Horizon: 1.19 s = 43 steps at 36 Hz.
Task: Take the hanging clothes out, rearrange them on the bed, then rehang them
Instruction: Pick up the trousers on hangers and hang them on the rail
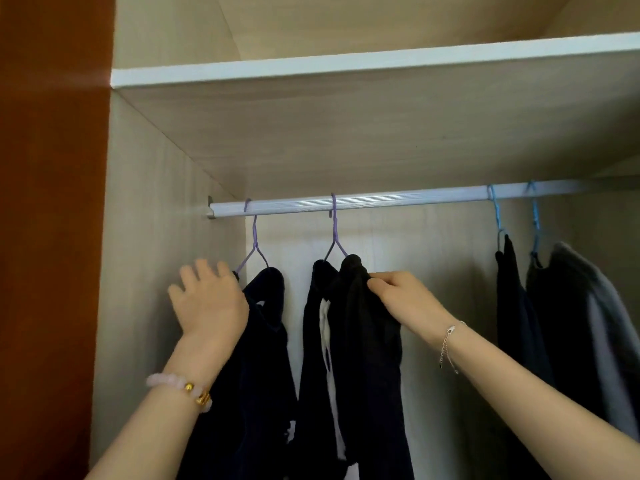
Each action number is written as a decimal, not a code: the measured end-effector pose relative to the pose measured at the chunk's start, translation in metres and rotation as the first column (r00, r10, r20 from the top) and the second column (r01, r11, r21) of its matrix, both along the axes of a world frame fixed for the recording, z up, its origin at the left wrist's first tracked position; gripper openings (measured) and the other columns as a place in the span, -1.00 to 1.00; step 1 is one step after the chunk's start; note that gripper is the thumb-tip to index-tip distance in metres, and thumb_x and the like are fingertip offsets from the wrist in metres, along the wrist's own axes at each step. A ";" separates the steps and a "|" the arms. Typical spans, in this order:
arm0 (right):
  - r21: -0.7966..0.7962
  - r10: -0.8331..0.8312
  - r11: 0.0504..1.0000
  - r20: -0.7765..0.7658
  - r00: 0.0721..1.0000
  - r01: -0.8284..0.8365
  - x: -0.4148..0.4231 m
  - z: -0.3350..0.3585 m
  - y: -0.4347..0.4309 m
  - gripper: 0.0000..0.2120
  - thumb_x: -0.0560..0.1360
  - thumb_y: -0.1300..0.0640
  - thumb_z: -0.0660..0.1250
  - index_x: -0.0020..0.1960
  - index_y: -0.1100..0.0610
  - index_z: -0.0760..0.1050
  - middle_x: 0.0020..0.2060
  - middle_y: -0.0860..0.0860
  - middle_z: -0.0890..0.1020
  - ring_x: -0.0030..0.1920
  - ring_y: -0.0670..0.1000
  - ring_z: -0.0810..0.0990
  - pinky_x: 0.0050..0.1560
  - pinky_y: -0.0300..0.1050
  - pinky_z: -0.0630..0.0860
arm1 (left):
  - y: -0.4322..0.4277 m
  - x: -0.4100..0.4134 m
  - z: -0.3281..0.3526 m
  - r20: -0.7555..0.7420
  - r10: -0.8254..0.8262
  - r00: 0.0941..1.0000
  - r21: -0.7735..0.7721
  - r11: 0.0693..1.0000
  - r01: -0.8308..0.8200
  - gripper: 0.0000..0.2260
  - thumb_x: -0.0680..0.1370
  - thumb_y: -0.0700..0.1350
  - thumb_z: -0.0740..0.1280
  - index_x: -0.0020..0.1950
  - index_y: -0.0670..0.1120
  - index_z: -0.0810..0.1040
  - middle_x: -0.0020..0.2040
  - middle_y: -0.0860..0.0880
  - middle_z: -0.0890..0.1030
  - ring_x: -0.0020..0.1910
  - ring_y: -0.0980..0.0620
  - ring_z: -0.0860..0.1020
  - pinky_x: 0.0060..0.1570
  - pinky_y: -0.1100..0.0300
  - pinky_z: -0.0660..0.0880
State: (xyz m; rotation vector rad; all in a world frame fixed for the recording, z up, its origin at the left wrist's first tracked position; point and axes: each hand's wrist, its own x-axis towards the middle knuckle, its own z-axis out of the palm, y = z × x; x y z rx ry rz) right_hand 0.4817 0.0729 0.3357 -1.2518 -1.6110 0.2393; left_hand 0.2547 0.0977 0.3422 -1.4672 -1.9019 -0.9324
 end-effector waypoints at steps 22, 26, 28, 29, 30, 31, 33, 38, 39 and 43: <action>-0.134 -0.417 0.906 -0.122 0.901 0.402 0.163 -0.002 -0.005 -0.75 0.44 0.36 0.12 0.05 0.36 0.48 -0.14 0.28 0.60 -0.04 0.30 0.59 -0.18 -0.09 0.44 | 0.019 0.150 0.020 0.745 -0.623 0.239 0.136 0.492 0.860 -0.41 0.39 -0.23 0.26 0.41 -0.15 0.21 0.24 -0.21 0.44 0.17 -0.18 0.48 0.03 0.07 0.48; -0.123 -0.323 0.940 -0.026 0.946 0.317 0.144 -0.005 -0.005 -0.69 0.44 0.41 0.08 0.09 0.35 0.50 -0.02 0.29 0.63 -0.03 0.23 0.61 -0.18 -0.14 0.42 | 0.022 0.130 0.018 0.717 -0.665 0.210 0.177 0.464 0.868 -0.64 0.36 -0.28 0.23 0.16 -0.14 0.38 0.00 -0.17 0.48 -0.16 -0.04 0.48 -0.20 0.18 0.43; -0.124 -0.261 0.957 0.025 0.965 0.262 0.131 -0.003 -0.005 -0.66 0.43 0.42 0.07 0.12 0.33 0.50 0.01 0.27 0.63 0.00 0.20 0.61 -0.17 -0.17 0.42 | 0.021 0.121 0.019 0.709 -0.680 0.190 0.179 0.434 0.883 -0.71 0.43 -0.37 0.19 0.09 -0.10 0.41 -0.03 -0.13 0.50 -0.20 0.01 0.47 -0.24 0.21 0.42; -0.128 -0.232 0.963 0.050 0.971 0.237 0.124 -0.003 -0.005 -0.64 0.43 0.42 0.07 0.13 0.30 0.50 0.02 0.26 0.64 0.01 0.19 0.61 -0.16 -0.17 0.42 | 0.019 0.117 0.019 0.702 -0.689 0.184 0.183 0.424 0.887 -0.74 0.44 -0.39 0.18 0.02 -0.09 0.42 -0.08 -0.09 0.50 -0.22 0.04 0.46 -0.24 0.24 0.41; -0.129 -0.208 0.968 0.075 0.975 0.217 0.118 -0.002 -0.005 -0.64 0.42 0.42 0.07 0.13 0.28 0.50 0.02 0.24 0.64 0.02 0.19 0.61 -0.16 -0.18 0.41 | 0.018 0.114 0.019 0.695 -0.696 0.178 0.190 0.417 0.889 -0.74 0.44 -0.40 0.17 -0.03 -0.07 0.43 -0.12 -0.06 0.49 -0.23 0.06 0.46 -0.24 0.25 0.41; -0.130 -0.188 0.971 0.098 0.977 0.200 0.111 -0.001 -0.004 -0.64 0.42 0.41 0.07 0.13 0.27 0.50 0.03 0.23 0.64 0.04 0.18 0.61 -0.16 -0.18 0.41 | 0.017 0.112 0.020 0.693 -0.699 0.175 0.194 0.415 0.889 -0.73 0.44 -0.40 0.18 -0.02 -0.07 0.43 -0.13 -0.05 0.49 -0.22 0.06 0.46 -0.24 0.26 0.41; -0.133 -0.152 0.977 0.126 0.980 0.169 0.100 -0.001 -0.001 -0.63 0.42 0.40 0.07 0.13 0.24 0.49 0.04 0.19 0.64 0.06 0.15 0.60 -0.11 -0.16 0.45 | 0.016 0.110 0.020 0.697 -0.697 0.168 0.200 0.415 0.888 -0.68 0.44 -0.41 0.18 0.10 -0.09 0.41 -0.12 -0.05 0.50 -0.21 0.05 0.48 -0.23 0.24 0.44; -0.135 -0.102 0.984 0.116 0.988 0.117 0.083 0.001 0.002 -0.60 0.42 0.39 0.06 0.18 0.22 0.46 0.06 0.15 0.62 0.08 0.10 0.58 -0.08 -0.16 0.47 | 0.013 0.111 0.019 0.695 -0.704 0.143 0.237 0.413 0.880 -0.65 0.43 -0.42 0.17 0.14 -0.10 0.38 -0.12 -0.06 0.50 -0.22 0.05 0.47 -0.22 0.23 0.44; -0.133 -0.102 0.984 0.112 0.989 0.116 0.082 0.001 0.003 -0.62 0.43 0.38 0.06 0.18 0.22 0.46 0.05 0.15 0.62 0.07 0.10 0.58 -0.14 -0.18 0.44 | 0.013 0.112 0.018 0.690 -0.709 0.144 0.239 0.412 0.880 -0.65 0.44 -0.41 0.18 0.15 -0.10 0.38 -0.12 -0.05 0.50 -0.22 0.06 0.47 -0.22 0.24 0.43; -0.117 -0.100 0.987 0.096 0.990 0.111 0.083 0.000 0.002 -0.68 0.48 0.35 0.07 0.18 0.22 0.43 0.02 0.18 0.61 -0.01 0.10 0.57 -0.21 -0.18 0.40 | 0.014 0.115 0.016 0.686 -0.710 0.158 0.218 0.408 0.887 -0.61 0.47 -0.36 0.20 0.26 -0.08 0.34 -0.10 0.00 0.49 -0.19 0.09 0.47 -0.22 0.27 0.40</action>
